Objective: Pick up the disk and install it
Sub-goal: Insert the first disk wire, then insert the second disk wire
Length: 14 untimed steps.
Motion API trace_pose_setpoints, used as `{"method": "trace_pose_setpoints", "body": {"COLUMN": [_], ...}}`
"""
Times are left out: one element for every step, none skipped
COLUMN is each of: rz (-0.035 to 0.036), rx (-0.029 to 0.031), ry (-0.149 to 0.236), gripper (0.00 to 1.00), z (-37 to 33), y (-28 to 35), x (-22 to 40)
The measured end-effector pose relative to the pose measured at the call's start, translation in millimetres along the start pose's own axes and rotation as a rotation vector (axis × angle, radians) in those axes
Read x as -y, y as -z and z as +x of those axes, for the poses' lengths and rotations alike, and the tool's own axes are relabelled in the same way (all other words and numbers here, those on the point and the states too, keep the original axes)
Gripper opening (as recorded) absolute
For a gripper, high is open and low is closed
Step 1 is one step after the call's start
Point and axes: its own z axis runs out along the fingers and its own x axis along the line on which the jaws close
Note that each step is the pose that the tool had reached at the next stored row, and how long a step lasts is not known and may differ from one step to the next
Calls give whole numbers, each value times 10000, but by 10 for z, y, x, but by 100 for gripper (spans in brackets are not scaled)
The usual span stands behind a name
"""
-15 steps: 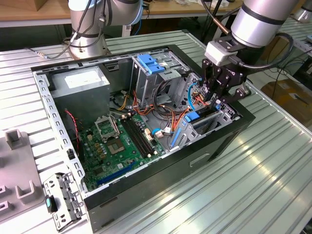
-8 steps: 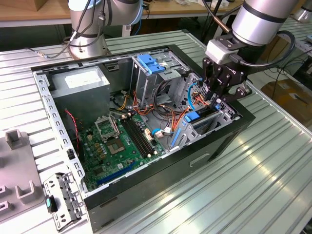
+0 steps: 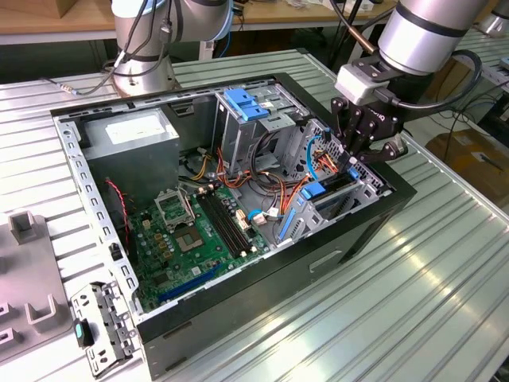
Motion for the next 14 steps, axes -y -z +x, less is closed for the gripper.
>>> {"method": "trace_pose_setpoints", "body": {"rz": [0,0,0,0,0,0,0,0,0,0,0,0,0,0], "rx": [0,0,0,0,-1,0,0,0,0,0,0,0,0,-2], "ry": [0,0,0,0,0,0,0,0,0,0,0,0,0,0], "gripper": [11,11,11,11,11,11,11,11,11,11,11,11,11,11], "z": [0,0,0,0,0,0,0,0,0,0,0,0,0,0], "y": [0,0,1,1,1,1,2,2,2,2,2,2,2,3], "x": [0,0,0,0,0,0,0,0,0,0,0,0,0,-3]}}
